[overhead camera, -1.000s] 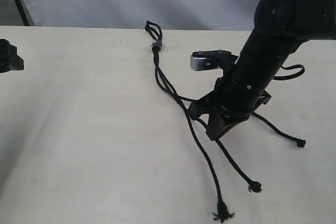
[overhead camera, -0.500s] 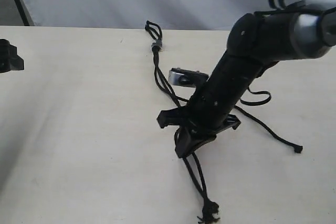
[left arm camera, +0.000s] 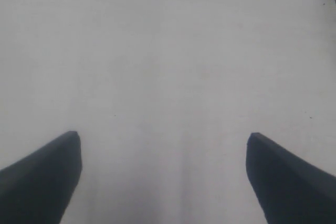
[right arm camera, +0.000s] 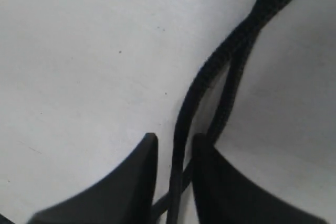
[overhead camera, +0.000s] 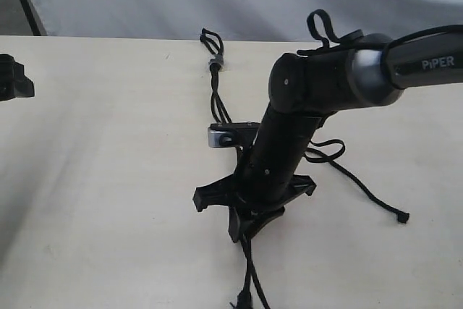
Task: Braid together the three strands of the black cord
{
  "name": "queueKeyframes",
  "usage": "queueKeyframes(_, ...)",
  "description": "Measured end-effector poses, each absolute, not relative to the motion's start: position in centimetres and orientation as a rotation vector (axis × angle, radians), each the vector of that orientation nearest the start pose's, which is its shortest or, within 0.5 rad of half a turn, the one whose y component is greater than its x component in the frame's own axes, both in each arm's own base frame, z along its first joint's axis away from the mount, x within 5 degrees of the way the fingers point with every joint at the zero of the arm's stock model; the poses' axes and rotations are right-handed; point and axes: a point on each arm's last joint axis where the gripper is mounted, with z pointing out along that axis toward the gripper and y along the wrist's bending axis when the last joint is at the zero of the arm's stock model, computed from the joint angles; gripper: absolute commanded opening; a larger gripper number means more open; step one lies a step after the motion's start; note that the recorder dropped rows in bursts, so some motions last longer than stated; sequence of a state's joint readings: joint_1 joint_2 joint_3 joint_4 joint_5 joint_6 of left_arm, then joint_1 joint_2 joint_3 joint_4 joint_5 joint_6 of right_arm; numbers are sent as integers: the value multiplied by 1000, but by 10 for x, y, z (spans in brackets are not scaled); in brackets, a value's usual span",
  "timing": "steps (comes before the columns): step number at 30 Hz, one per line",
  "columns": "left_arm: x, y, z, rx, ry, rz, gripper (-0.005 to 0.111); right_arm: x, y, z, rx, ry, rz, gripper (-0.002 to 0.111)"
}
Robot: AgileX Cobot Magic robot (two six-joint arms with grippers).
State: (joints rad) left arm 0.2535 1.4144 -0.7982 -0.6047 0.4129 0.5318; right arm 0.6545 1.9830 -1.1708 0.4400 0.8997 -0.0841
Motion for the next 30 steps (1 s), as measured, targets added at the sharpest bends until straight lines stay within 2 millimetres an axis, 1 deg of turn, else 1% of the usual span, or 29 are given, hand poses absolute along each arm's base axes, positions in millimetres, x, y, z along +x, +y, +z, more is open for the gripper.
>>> queueKeyframes(3, 275, 50, 232, -242, 2411, -183, 80, 258, 244, 133, -751, 3150, 483, 58)
queueKeyframes(5, 275, 49, 232, -243, 2411, -184, 80, 258, 250, 137, -777, 3129, 490, 61)
queueKeyframes(8, 275, 49, 232, -243, 2411, -184, 80, 260, 259, 148, -825, 3104, 534, 60)
queueKeyframes(11, 275, 49, 232, -243, 2411, -184, 80, 266, 269, 164, -861, 3067, 613, 60)
queueKeyframes(16, 275, 49, 232, -244, 2411, -185, 80, 270, 275, 181, -966, 3032, 661, 60)
queueKeyframes(18, 275, 49, 232, -244, 2411, -185, 80, 267, 274, 184, -1027, 3050, 661, 60)
queueKeyframes(21, 275, 49, 232, -244, 2411, -185, 80, 262, 268, 188, -1114, 3089, 588, 60)
queueKeyframes(25, 275, 49, 232, -241, 2411, -184, 80, 256, 251, 193, -1087, 3122, 405, 60)
queueKeyframes(27, 275, 49, 232, -239, 2410, -184, 80, 250, 244, 193, -1070, 3121, 364, 60)
queueKeyframes(30, 275, 49, 233, -229, 2404, -191, 80, 235, 234, 186, -1067, 3101, 322, 60)
